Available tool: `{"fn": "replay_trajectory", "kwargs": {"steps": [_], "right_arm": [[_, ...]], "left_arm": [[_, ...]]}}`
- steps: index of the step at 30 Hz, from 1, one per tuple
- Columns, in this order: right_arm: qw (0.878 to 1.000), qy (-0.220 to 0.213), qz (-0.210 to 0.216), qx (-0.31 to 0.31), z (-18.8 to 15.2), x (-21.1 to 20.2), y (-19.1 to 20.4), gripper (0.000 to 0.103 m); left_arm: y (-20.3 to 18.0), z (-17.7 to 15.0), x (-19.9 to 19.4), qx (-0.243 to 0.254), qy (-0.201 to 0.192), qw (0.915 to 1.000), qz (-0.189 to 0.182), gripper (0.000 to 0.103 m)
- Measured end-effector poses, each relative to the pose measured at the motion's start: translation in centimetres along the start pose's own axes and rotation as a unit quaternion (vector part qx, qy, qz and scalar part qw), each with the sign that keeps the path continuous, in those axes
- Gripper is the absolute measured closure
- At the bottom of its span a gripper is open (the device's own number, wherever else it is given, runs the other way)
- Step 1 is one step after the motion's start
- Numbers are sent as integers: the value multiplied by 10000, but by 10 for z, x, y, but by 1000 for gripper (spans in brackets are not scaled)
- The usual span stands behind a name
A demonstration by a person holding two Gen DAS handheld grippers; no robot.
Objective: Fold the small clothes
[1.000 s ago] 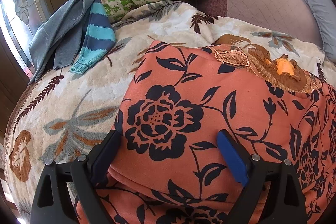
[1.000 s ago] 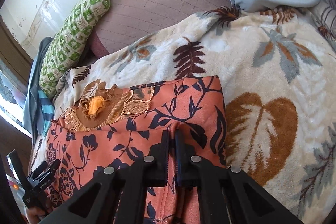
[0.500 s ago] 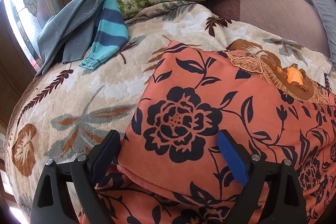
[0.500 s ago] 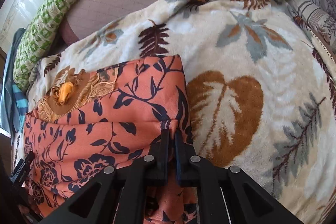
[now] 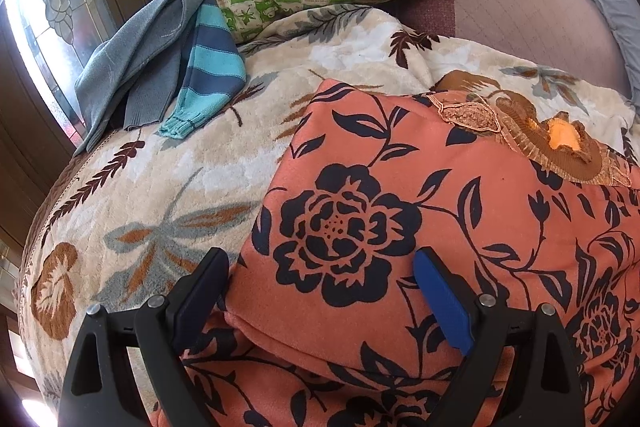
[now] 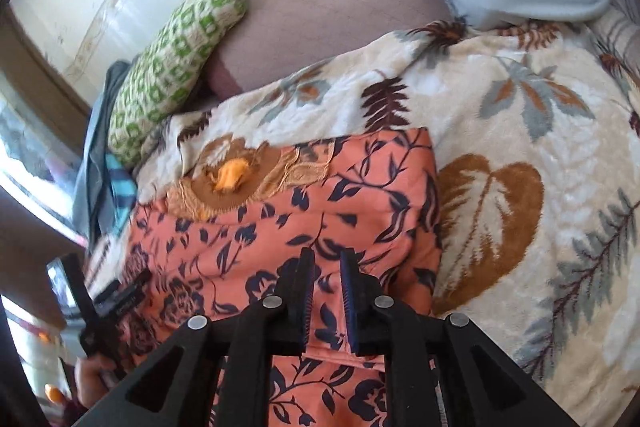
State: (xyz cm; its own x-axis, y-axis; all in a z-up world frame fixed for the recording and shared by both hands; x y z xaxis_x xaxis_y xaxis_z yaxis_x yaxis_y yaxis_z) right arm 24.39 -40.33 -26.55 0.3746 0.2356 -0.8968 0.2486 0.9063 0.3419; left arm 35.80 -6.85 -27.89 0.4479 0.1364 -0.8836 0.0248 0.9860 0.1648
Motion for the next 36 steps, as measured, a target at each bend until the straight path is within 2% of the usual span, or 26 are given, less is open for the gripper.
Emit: {"fn": "replay_trajectory", "kwargs": {"steps": [1,3,5,9,11,13,16,18,19,20,21,24,26,28,30,33,36], "right_arm": [[9993,292,-186,-114,-5,13,4,89],[9919,1240,-289,-31,-21,44,-3,88],[9913,1310,-126,62,-28,42,-7,87],[9773,2051,337,416,-49,50,-18,88],[9812,1833,396,451,-48,41,-19,90],[9904,1304,451,-1,-39,16,-5,87],[9923,562,1099,-127,-25,-14,10,85],[9935,131,1134,20,-15,-21,11,72],[9947,8,1030,69,-11,-19,13,55],[9955,-16,936,128,-7,-12,15,32],[9964,45,834,158,1,-2,16,30],[9983,505,265,113,9,31,8,30],[9930,1172,-98,-128,-3,56,5,33],[9892,1215,-585,-567,-11,57,16,37],[9877,1308,-679,-522,-19,57,18,37],[9893,1221,-654,-450,-24,55,15,37],[9902,1212,-552,-416,-37,44,10,38]], "left_arm": [[0,-1,0,28,9,10000,13,9],[3,-3,0,56,49,10000,0,9],[9,-5,-1,-4,121,9999,6,8],[23,-7,-4,-221,176,9996,49,8],[27,-7,-6,-301,149,9994,-8,8],[26,-6,-16,-356,-36,9993,-134,8],[16,-3,-31,-208,-381,9983,-381,9],[3,-4,-33,2,-454,9978,-488,9],[-4,-5,-30,147,-394,9977,-540,9],[-11,-6,-25,277,-274,9976,-572,8],[-16,-8,-18,367,-122,9976,-571,8],[-21,-9,-5,427,73,9979,-489,8],[-19,-7,-8,407,76,9981,-460,8],[-15,-8,-8,388,119,9985,-358,8],[-10,-11,-9,371,141,9986,-354,8],[1,-20,-20,352,47,9991,-243,8],[27,-32,-36,108,-49,9994,-315,8]]}}
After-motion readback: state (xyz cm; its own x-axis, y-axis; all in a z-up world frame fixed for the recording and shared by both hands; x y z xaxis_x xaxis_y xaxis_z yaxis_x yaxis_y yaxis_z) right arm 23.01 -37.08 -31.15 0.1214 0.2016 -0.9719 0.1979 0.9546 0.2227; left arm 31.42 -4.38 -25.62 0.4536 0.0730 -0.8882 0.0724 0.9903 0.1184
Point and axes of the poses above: each gripper's, at about its wrist camera, not at the fingertips, and x roughly the way its jaws point, y to its left, z to its top, the point moved 4 cm from there along x, roughly the way its jaws point, and after that the axes turned 13 degrees about y, right-handed, at the moved point
